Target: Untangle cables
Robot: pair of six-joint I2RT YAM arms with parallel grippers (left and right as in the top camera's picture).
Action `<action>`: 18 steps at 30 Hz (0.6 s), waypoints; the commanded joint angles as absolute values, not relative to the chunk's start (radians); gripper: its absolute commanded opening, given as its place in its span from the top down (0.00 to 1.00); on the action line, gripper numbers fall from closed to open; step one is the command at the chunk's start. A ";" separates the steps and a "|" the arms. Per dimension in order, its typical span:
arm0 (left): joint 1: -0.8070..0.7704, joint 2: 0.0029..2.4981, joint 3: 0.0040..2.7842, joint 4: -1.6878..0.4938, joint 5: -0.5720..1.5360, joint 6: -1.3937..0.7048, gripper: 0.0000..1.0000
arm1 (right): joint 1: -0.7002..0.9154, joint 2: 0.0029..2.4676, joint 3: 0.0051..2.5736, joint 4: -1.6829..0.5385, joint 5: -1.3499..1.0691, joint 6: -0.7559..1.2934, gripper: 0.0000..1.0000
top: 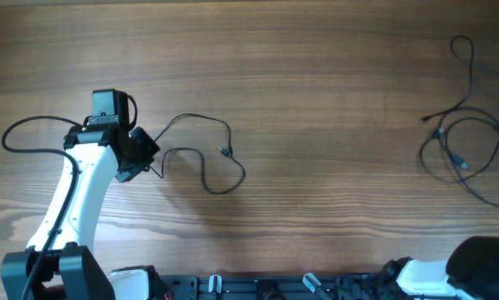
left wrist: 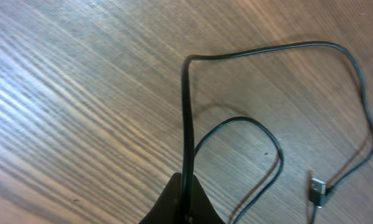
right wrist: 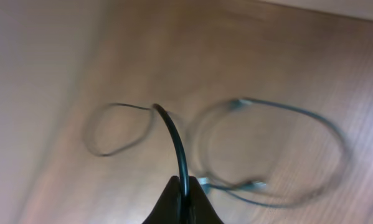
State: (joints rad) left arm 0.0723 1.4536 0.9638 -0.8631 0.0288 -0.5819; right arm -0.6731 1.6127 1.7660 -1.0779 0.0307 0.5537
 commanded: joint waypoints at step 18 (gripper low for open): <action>0.074 1.442 0.966 -0.850 0.082 -0.587 0.96 | -0.667 1.868 1.771 -1.269 -0.244 0.347 0.00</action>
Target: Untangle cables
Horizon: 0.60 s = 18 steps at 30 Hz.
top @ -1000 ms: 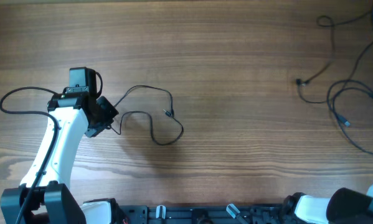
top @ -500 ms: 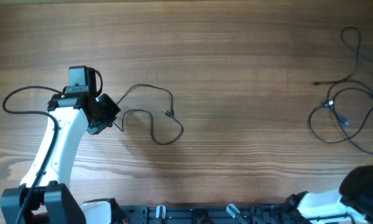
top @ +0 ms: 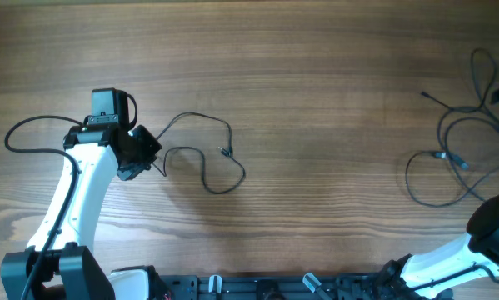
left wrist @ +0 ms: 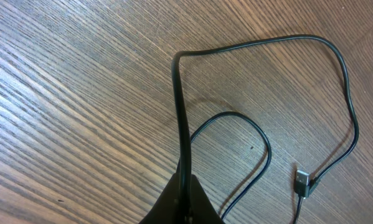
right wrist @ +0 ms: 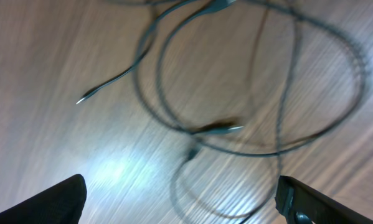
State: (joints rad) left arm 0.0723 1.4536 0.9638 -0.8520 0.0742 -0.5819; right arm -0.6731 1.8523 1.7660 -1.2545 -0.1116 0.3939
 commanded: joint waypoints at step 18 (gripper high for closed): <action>0.074 1.442 0.966 -0.851 0.082 -0.587 0.96 | -0.508 1.868 1.277 -0.965 -0.147 0.396 0.07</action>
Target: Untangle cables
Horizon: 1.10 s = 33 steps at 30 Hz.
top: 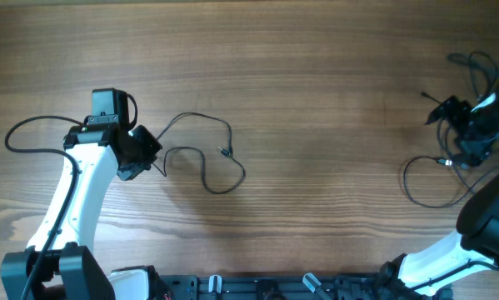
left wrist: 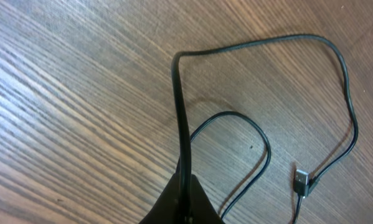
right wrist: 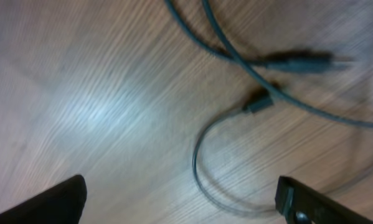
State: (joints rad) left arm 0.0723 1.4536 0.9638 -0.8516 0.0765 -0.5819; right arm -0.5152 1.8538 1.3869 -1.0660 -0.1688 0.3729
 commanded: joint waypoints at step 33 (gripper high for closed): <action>0.074 1.442 0.966 -0.865 0.089 -0.588 0.96 | -0.435 1.858 1.034 -0.645 -0.210 0.484 0.96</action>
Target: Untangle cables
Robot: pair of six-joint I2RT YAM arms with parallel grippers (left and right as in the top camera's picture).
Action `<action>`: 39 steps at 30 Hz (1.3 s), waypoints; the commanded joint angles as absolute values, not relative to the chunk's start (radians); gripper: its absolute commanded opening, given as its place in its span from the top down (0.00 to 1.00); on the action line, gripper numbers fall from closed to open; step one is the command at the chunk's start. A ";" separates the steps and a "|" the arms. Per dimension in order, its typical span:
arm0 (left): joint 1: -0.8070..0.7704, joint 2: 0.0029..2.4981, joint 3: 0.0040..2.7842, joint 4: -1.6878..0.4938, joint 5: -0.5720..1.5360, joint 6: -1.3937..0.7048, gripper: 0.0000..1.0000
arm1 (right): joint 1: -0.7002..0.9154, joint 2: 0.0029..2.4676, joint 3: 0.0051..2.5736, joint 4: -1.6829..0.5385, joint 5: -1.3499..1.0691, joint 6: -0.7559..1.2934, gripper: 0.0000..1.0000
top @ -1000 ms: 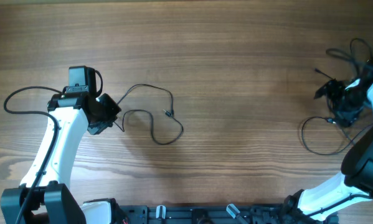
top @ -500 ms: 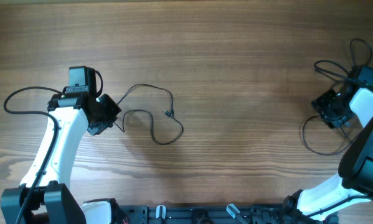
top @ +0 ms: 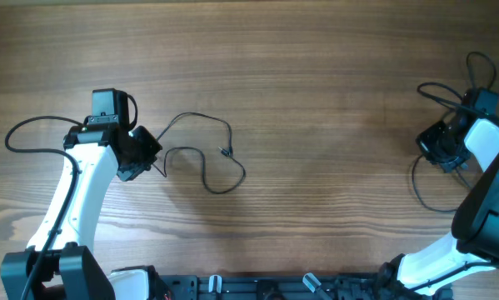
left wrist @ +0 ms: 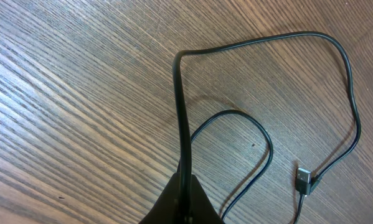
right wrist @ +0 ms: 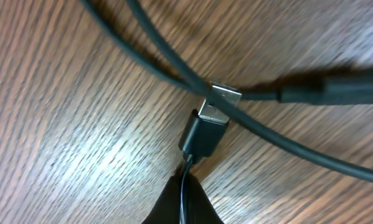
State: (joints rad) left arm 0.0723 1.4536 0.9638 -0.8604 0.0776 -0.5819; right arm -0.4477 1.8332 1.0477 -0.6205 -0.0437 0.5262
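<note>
A black cable lies in loops on the left of the wooden table. My left gripper is shut on it. In the left wrist view the black cable rises from the left gripper, bends right and ends at a USB plug. At the far right lies a tangle of dark cables. My right gripper is low over them. It is the right gripper shut on a thin cable just behind a USB plug, which thicker cables cross.
The black cable's other end makes a wide loop left of the left arm. More slack of the right-hand cables curves below the right gripper as a loop. The table's right edge is close to that tangle.
My right gripper was open above the right-hand cables; now it is lower and shut on the thin cable behind a USB plug. The tangle has shifted a little. The left side is unchanged.
At first my right gripper was shut on a cable, seen blurred. Then it was open over the right-hand tangle, then open and closer to the plugs, and now it is shut on the thin cable. My left gripper held the black cable throughout.
</note>
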 commanded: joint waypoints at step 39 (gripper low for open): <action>0.074 1.442 0.966 -0.891 0.089 -0.584 0.96 | -0.660 1.646 1.451 -0.674 0.048 0.825 0.16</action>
